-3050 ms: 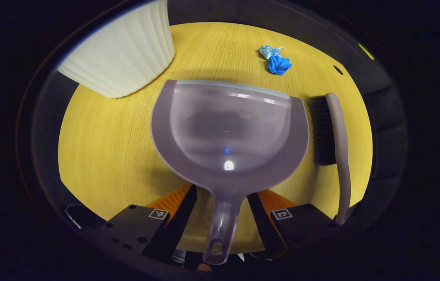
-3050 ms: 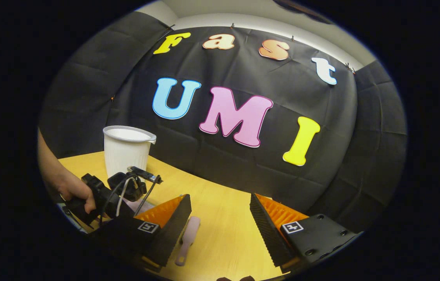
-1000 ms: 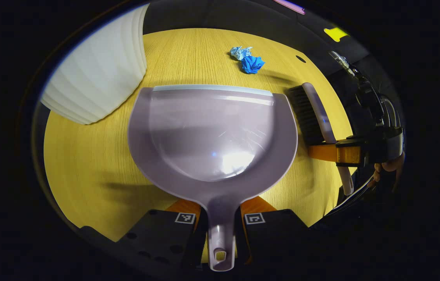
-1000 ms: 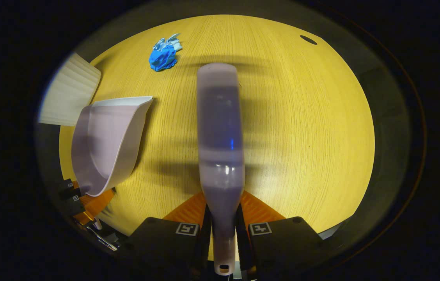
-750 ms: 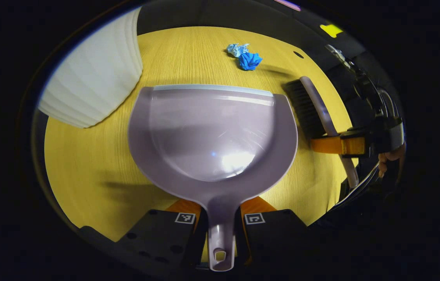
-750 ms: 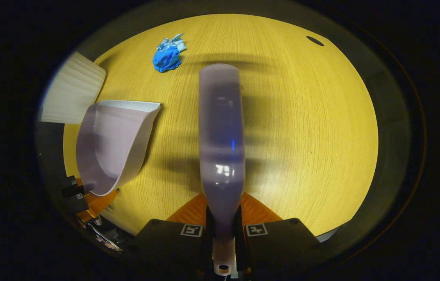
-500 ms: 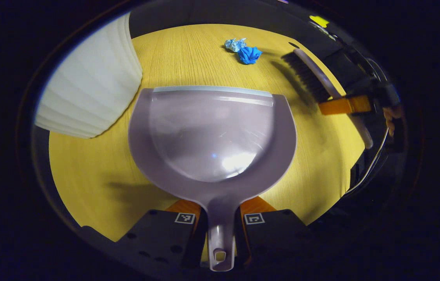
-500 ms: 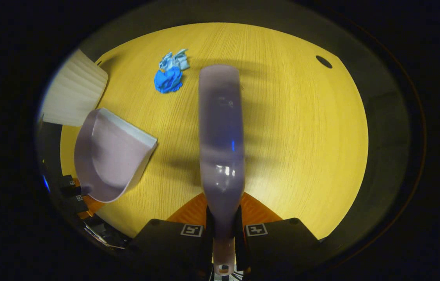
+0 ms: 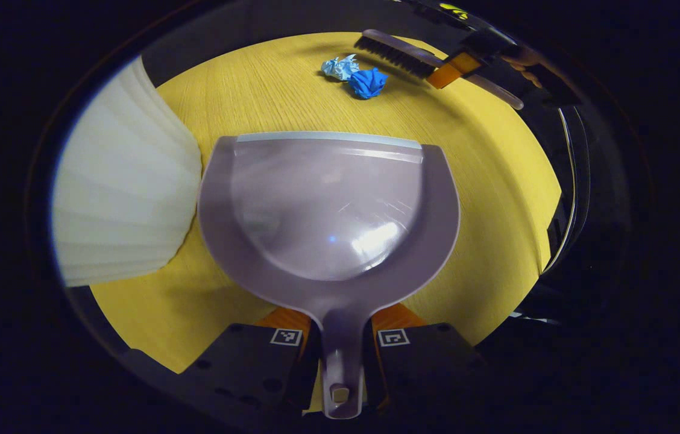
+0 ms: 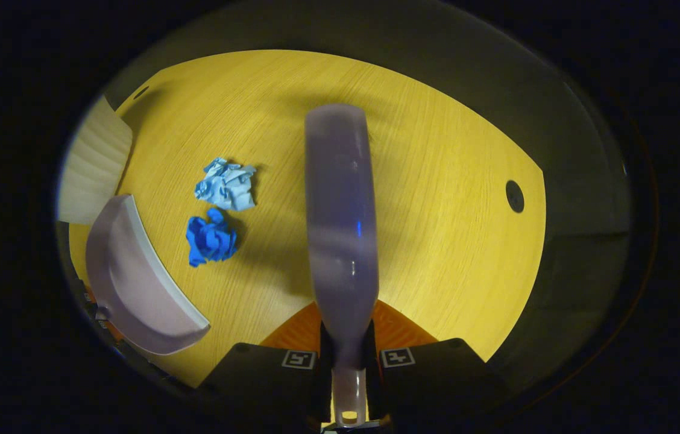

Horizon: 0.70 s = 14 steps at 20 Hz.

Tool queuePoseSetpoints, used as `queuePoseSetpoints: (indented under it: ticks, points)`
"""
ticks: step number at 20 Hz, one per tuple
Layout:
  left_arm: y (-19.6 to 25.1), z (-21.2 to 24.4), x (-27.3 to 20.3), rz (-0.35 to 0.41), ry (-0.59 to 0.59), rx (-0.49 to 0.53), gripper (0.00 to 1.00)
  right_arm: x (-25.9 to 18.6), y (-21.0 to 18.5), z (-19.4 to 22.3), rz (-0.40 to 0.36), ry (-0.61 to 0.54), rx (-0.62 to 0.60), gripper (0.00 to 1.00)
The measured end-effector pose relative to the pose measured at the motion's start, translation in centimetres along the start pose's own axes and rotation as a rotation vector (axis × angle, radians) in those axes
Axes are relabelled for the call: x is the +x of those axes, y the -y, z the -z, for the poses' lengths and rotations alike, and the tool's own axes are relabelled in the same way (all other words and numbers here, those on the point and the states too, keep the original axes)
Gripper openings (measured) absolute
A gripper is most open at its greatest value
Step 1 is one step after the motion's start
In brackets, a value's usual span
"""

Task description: Pick up the small broom and dustpan from the desktop, sweep the trash into the dustpan with the broom, and then empty the trash into the garbage bin.

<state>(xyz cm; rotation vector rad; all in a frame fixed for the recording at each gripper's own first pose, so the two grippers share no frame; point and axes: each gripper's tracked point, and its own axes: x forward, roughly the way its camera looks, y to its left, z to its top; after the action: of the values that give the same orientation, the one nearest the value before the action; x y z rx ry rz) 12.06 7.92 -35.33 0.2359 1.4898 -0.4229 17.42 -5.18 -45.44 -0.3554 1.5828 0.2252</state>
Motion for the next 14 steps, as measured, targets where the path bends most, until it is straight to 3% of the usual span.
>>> queuePoseSetpoints:
  ticks: [2,6,10,12,14]
  points:
    - [-0.5,-1.0,0.0,-0.002,-0.014,0.032,0.29,0.7,-0.4,-1.4,0.013,0.003,-0.085,0.25]
    - [-1.3,-2.6,-0.2,-0.009,-0.021,0.085,0.29,1.3,-3.9,-2.0,-0.065,-0.006,-0.184,0.24]
    - [-1.7,-2.7,-0.1,-0.023,0.032,0.112,0.29,-0.9,-7.5,1.6,-0.190,-0.086,-0.380,0.25]
    - [-1.7,-3.0,0.2,-0.008,0.058,0.111,0.29,-1.6,-9.4,4.4,-0.275,-0.118,-0.416,0.25]
    - [-1.8,-2.5,0.4,-0.010,0.056,0.146,0.29,-1.3,-8.6,5.3,-0.288,-0.107,-0.425,0.25]
